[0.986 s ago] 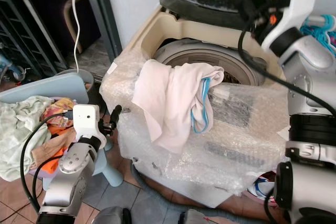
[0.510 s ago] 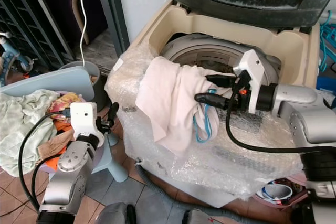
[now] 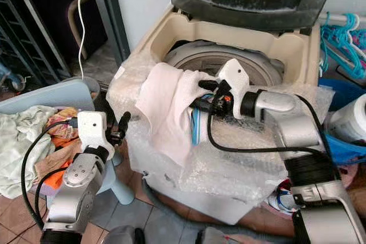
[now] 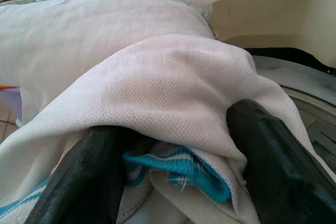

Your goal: Clothes washing

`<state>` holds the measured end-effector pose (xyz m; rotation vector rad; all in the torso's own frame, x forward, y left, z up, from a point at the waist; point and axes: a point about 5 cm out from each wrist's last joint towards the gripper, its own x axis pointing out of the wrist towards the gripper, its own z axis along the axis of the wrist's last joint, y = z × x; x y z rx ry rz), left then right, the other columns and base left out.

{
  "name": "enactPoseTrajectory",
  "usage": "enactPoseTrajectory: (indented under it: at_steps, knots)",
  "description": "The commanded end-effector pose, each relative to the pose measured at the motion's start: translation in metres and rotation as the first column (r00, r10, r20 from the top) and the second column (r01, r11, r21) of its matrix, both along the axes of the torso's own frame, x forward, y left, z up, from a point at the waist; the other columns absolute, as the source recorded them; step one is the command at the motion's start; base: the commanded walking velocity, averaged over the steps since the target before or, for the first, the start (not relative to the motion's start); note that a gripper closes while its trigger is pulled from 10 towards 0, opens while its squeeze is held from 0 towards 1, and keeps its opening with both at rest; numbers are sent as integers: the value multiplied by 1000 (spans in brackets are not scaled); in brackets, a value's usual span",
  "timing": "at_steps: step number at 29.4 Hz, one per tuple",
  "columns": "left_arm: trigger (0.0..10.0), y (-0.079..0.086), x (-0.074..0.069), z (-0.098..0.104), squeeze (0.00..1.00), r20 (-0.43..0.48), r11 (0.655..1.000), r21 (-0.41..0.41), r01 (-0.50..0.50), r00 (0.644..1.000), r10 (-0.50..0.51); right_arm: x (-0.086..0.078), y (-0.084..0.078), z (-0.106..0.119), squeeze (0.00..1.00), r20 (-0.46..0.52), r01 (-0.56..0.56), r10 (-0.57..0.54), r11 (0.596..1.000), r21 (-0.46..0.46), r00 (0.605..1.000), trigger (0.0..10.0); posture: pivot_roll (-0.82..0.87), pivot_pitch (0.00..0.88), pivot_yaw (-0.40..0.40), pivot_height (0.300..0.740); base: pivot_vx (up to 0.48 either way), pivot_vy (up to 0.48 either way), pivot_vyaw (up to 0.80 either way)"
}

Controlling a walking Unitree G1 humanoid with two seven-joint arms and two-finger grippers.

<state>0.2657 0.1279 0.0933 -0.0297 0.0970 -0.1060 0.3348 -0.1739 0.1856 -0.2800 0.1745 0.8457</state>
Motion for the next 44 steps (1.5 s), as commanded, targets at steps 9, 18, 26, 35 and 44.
enactPoseTrajectory:
  at_steps: [9,18,26,35,44]
  knots:
    - [10000,3,-2,-2,0,-10,1000,14,-13,1000,13,45,-68,34,0,4,683,-717,665,303,697,10000,-13,56,39,740,0,0,0]
    - [10000,2,-2,-3,0,-11,1000,16,-13,1000,13,44,-100,76,0,87,711,-850,486,508,519,10000,-16,53,37,740,0,0,0]
    - [10000,18,-3,-2,0,-7,997,32,-76,997,76,16,-56,63,573,326,298,-337,940,165,883,10000,-32,51,38,740,0,0,0]
    - [10000,47,-12,-17,0,-77,978,103,-179,979,187,-30,-38,36,0,236,24,-39,998,64,971,10000,-38,50,48,740,0,0,0]
    - [10000,40,-8,-15,0,-71,984,91,-150,985,157,-33,-22,42,0,236,-45,41,999,13,971,10000,-43,51,52,740,0,0,0]
